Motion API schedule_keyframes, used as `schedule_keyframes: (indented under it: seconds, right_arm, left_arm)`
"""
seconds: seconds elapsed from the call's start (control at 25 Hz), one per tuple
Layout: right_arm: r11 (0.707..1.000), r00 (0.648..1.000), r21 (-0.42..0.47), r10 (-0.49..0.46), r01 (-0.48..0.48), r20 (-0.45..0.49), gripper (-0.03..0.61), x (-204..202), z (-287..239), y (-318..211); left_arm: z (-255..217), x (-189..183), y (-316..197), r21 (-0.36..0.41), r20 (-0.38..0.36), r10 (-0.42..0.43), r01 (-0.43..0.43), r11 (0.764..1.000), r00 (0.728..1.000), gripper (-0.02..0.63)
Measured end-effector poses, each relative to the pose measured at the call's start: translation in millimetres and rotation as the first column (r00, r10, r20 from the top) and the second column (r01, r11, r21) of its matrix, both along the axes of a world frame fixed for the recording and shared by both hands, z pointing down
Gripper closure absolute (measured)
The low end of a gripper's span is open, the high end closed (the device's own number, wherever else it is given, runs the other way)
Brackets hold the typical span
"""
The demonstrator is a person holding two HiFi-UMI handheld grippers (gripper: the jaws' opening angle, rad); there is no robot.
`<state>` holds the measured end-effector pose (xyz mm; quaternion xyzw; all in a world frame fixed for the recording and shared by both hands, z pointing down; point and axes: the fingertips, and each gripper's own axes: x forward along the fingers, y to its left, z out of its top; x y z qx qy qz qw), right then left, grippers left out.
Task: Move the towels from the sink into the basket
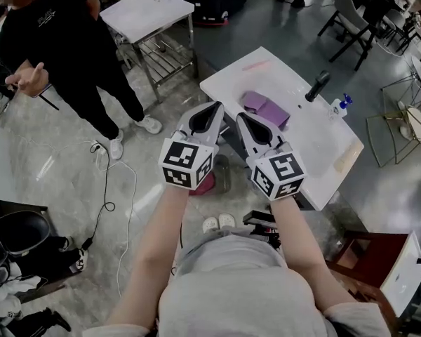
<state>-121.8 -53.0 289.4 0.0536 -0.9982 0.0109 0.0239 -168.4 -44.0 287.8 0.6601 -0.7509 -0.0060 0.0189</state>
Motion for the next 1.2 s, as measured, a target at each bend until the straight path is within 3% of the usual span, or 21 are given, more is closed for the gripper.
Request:
schedule_keyframes:
  seconds: [0.48,1.2]
  right_arm:
    - [0.999,1.0,0.049,0.013,-0.014,0.01,0.561,-5,-15,1]
    - [0.991,0.991,0.026,0.132,-0.132,0.018,0.561,-9,-9,2]
  left_arm:
    - [-17,2,-1,0.039,0.02,0.051,-0.051,0.998,0.999,0.607]
    - [-6,-9,-6,0.035,-0.003,0.129,-0.129,0.991,0.992,0.607]
